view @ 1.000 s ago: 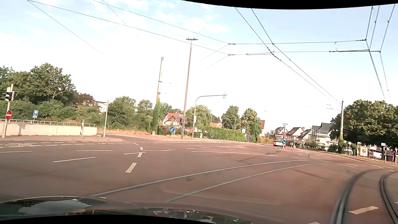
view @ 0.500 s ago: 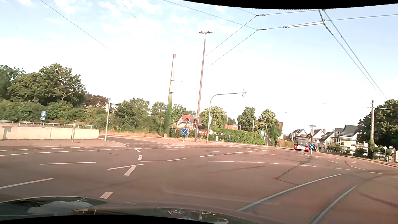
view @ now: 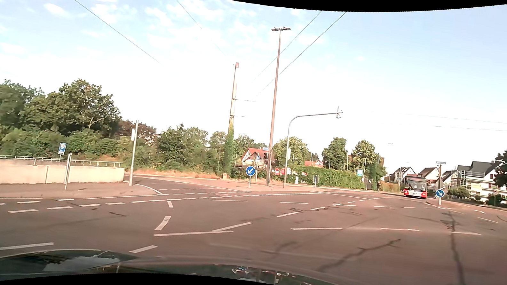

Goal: Follow the waypoints while adhering to traffic rules and regulations

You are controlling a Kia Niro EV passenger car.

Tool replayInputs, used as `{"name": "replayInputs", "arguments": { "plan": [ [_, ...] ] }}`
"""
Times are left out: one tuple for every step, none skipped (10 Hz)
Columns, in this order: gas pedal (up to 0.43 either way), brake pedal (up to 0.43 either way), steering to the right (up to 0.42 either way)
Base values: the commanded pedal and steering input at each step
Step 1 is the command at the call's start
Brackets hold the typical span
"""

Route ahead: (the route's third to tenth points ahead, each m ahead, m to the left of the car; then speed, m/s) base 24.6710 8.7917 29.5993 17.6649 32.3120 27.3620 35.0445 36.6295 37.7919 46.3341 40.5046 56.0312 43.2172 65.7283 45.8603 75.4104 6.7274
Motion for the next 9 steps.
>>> {"name": "replayInputs", "arguments": {
  "plan": [
    [0.11,0.0,-0.089],
    [0.11,0.0,-0.095],
    [0.11,0.0,-0.103],
    [0.11,0.0,-0.108],
    [0.11,0.0,-0.108],
    [0.11,0.0,-0.109],
    [0.11,0.0,-0.113],
    [0.11,0.0,-0.121],
    [0.11,0.0,-0.132]
  ]
}}
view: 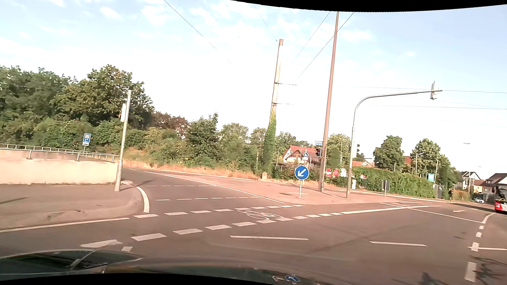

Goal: Follow the waypoints while adhering to traffic rules and regulations

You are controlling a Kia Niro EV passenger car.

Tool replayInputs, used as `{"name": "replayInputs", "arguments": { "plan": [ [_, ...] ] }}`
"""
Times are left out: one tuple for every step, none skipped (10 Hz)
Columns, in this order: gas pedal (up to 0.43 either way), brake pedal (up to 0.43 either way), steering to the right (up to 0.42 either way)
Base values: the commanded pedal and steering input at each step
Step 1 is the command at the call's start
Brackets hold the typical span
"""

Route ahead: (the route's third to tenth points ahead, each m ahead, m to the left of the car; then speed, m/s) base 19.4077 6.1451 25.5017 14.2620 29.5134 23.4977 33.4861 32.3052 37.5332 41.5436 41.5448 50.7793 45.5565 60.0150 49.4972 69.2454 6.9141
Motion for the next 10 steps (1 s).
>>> {"name": "replayInputs", "arguments": {
  "plan": [
    [0.11,0.0,-0.141],
    [0.11,0.0,-0.147],
    [0.11,0.0,-0.153],
    [0.11,0.0,-0.159],
    [0.11,0.0,-0.17],
    [0.11,0.0,-0.182],
    [0.11,0.0,-0.187],
    [0.11,0.0,-0.188],
    [0.11,0.0,-0.188],
    [0.11,0.0,-0.187]
  ]
}}
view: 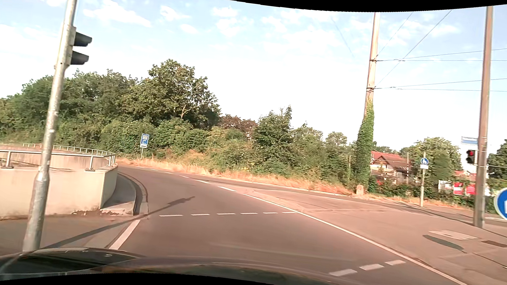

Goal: Follow the waypoints while adhering to traffic rules and regulations

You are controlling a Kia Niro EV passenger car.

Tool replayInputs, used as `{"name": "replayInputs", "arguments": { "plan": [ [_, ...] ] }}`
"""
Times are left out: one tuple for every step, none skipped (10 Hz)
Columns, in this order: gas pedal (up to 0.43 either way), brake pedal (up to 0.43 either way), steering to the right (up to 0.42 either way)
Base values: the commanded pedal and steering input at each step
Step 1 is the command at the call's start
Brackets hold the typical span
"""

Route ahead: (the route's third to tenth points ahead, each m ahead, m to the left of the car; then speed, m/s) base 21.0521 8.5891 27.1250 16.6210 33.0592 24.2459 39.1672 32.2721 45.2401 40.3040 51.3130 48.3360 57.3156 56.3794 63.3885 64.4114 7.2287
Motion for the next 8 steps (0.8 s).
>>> {"name": "replayInputs", "arguments": {
  "plan": [
    [0.11,0.0,-0.185],
    [0.11,0.0,-0.184],
    [0.11,0.0,-0.184],
    [0.118,0.0,-0.182],
    [0.138,0.0,-0.18],
    [0.138,0.0,-0.179],
    [0.157,0.0,-0.177],
    [0.169,0.0,-0.175]
  ]
}}
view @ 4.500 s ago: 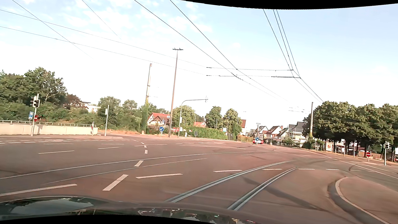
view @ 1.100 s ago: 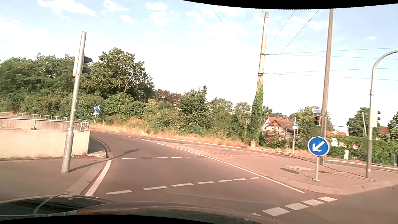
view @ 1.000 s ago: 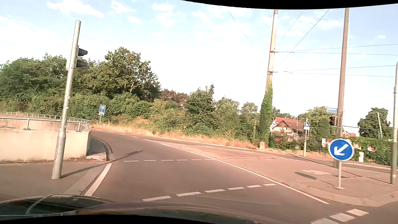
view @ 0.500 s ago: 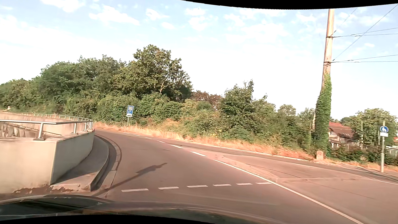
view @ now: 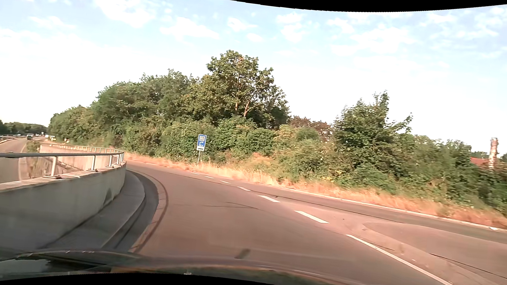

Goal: Follow the waypoints while adhering to traffic rules and regulations

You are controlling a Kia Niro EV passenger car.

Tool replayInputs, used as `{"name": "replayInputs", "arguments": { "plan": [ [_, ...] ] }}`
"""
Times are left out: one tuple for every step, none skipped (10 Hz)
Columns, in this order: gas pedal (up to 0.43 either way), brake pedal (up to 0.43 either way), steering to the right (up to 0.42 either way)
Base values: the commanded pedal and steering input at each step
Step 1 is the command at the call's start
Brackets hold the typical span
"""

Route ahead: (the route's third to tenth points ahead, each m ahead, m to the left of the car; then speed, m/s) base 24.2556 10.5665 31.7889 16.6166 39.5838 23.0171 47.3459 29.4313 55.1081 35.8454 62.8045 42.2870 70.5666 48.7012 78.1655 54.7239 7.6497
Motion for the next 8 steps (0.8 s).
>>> {"name": "replayInputs", "arguments": {
  "plan": [
    [0.169,0.0,-0.169],
    [0.169,0.0,-0.162],
    [0.169,0.0,-0.159],
    [0.169,0.0,-0.16],
    [0.169,0.0,-0.161],
    [0.169,0.0,-0.161],
    [0.169,0.0,-0.161],
    [0.169,0.0,-0.162]
  ]
}}
